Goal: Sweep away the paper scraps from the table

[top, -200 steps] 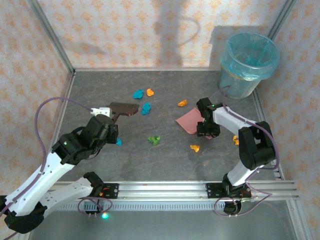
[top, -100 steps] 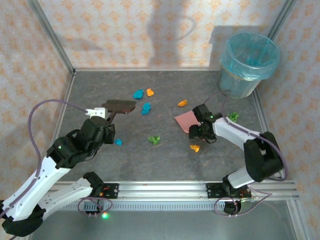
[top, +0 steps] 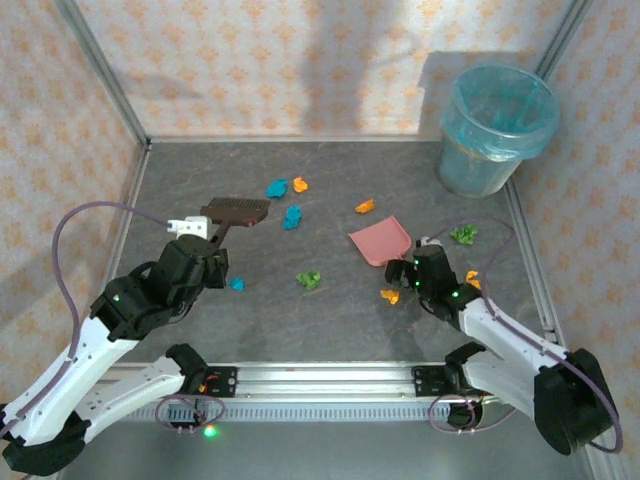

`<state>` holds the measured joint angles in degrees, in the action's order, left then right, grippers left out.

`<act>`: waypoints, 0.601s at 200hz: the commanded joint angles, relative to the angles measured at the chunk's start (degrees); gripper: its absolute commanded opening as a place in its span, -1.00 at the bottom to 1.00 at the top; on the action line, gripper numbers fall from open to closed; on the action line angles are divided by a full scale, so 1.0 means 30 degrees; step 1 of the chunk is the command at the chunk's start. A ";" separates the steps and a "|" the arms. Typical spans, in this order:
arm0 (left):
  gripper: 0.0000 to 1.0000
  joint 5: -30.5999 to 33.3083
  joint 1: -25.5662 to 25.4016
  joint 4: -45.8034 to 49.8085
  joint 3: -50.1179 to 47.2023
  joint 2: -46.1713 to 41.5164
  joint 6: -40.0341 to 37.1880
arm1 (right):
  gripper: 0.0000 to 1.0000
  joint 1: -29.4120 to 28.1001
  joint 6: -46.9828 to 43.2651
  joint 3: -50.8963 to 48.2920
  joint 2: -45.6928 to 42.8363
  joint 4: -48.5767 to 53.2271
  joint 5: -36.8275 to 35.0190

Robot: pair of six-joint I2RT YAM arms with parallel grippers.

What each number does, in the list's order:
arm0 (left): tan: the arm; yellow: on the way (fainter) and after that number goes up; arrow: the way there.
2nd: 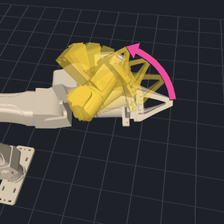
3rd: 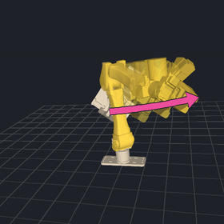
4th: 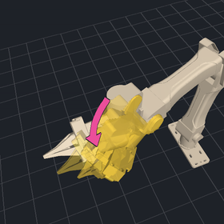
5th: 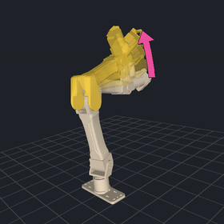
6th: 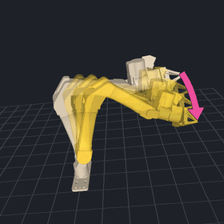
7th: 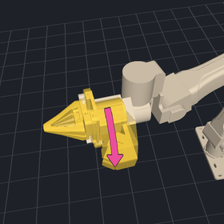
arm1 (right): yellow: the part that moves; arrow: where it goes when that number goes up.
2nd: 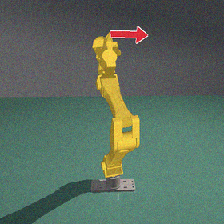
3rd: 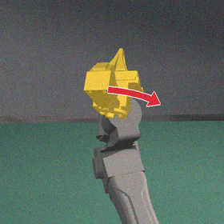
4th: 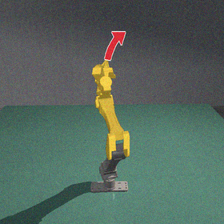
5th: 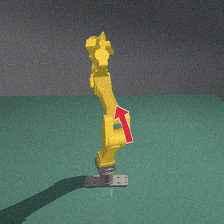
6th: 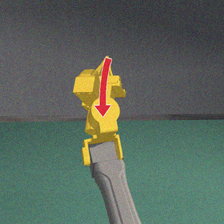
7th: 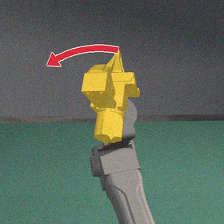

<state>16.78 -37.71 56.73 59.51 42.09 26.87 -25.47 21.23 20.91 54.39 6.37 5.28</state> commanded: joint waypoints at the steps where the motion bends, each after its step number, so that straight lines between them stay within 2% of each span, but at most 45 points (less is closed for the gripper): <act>1: -1.00 0.0742 0.0135 -0.0891 -0.0118 -0.0200 -0.0402 | 0.49 -0.0115 0.1291 -0.1054 -0.0863 -0.2386 -0.1425; 32: -1.00 0.0650 0.0135 -0.0958 -0.0167 -0.0181 -0.0428 | 0.49 -0.0117 0.1598 -0.1812 -0.0639 -0.3642 -0.0979; 120: -1.00 0.0589 0.0135 -0.0951 -0.0186 -0.0112 -0.0491 | 0.40 -0.0495 0.1484 -0.0829 0.1918 -0.3473 -0.1979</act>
<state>16.78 -37.71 55.90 59.40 42.15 26.44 -26.37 25.08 16.25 58.63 -3.51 2.28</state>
